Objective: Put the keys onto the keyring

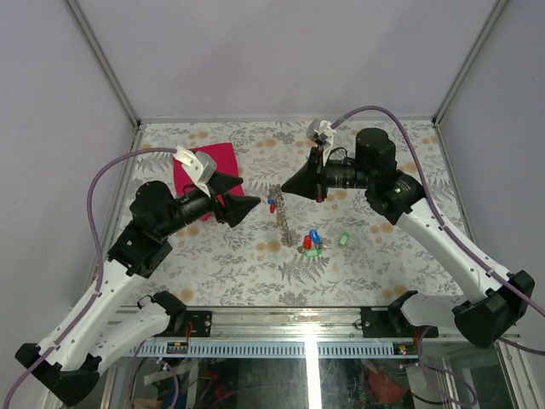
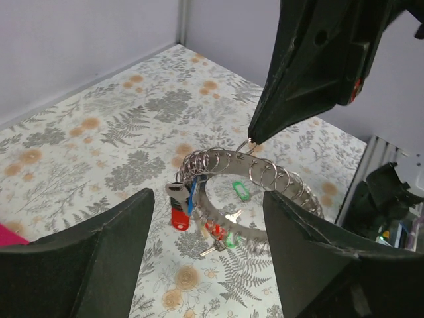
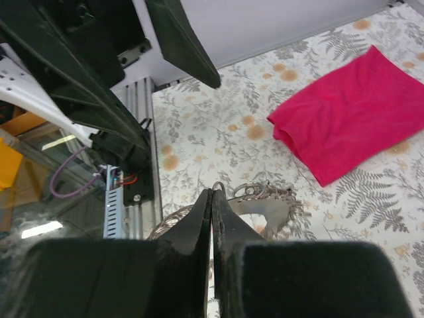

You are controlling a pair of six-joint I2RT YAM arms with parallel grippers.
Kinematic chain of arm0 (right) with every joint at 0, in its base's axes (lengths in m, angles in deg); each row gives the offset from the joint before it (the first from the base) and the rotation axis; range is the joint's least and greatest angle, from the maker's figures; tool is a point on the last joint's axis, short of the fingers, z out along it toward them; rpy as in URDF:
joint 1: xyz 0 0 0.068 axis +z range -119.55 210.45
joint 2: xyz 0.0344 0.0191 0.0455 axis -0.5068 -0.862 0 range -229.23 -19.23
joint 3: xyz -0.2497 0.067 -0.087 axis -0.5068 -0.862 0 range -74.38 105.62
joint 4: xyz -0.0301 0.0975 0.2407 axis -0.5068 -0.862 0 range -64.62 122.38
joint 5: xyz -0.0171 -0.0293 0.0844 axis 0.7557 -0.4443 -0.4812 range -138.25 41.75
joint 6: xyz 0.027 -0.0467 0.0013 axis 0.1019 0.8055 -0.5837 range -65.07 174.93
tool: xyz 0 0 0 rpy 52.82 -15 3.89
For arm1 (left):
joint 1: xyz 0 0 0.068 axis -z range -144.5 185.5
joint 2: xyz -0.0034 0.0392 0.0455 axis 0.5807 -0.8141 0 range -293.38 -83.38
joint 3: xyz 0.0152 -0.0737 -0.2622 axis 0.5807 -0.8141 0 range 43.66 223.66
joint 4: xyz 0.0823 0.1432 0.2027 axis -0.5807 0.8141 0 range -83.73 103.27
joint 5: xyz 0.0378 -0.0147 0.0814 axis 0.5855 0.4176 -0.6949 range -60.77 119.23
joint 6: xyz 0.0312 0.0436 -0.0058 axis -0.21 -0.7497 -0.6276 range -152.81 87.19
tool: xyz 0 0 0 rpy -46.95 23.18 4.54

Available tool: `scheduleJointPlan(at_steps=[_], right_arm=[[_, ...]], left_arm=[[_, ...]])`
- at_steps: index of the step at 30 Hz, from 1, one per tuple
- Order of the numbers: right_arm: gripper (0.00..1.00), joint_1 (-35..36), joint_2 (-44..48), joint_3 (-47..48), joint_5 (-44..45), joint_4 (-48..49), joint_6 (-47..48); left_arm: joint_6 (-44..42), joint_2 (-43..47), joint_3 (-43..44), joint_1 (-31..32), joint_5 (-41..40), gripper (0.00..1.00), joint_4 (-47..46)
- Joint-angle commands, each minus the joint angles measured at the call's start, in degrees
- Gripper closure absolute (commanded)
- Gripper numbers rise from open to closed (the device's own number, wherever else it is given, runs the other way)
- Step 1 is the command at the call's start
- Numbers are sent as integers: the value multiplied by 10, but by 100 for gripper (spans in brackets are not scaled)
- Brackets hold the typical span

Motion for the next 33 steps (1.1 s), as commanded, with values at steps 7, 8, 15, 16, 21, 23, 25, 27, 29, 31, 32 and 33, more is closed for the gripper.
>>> scheduleJointPlan(at_steps=[7, 8, 15, 16, 21, 23, 25, 27, 29, 31, 32, 33], right_arm=[[100, -3, 53, 5, -111, 123, -77], [100, -3, 54, 4, -116, 129, -84], [100, -3, 58, 2, -139, 167, -118], [100, -2, 58, 2, -144, 171, -122], [100, -3, 58, 3, -155, 182, -131], [100, -2, 58, 2, -158, 183, -131], [100, -3, 58, 1, -160, 184, -132], [100, -2, 59, 1, -164, 188, -134], [100, -2, 59, 2, -166, 190, -136], [100, -3, 59, 3, -168, 191, -137], [100, -3, 59, 2, -168, 192, -138], [100, -3, 59, 2, -168, 194, -139]], left_arm=[[-15, -9, 38, -5, 134, 41, -63], [-14, -12, 41, -5, 142, 42, -66], [-7, -26, 54, -5, 180, 51, -93], [-5, -28, 54, -5, 184, 52, -99], [4, -37, 64, -5, 201, 59, -116], [9, -40, 69, -5, 210, 60, -121], [13, -44, 72, -5, 218, 61, -123], [15, -47, 75, -5, 222, 63, -125], [18, -51, 77, -5, 228, 65, -128], [23, -56, 78, -5, 237, 66, -136], [27, -57, 78, -5, 242, 67, -141], [29, -60, 78, -4, 248, 68, -144]])
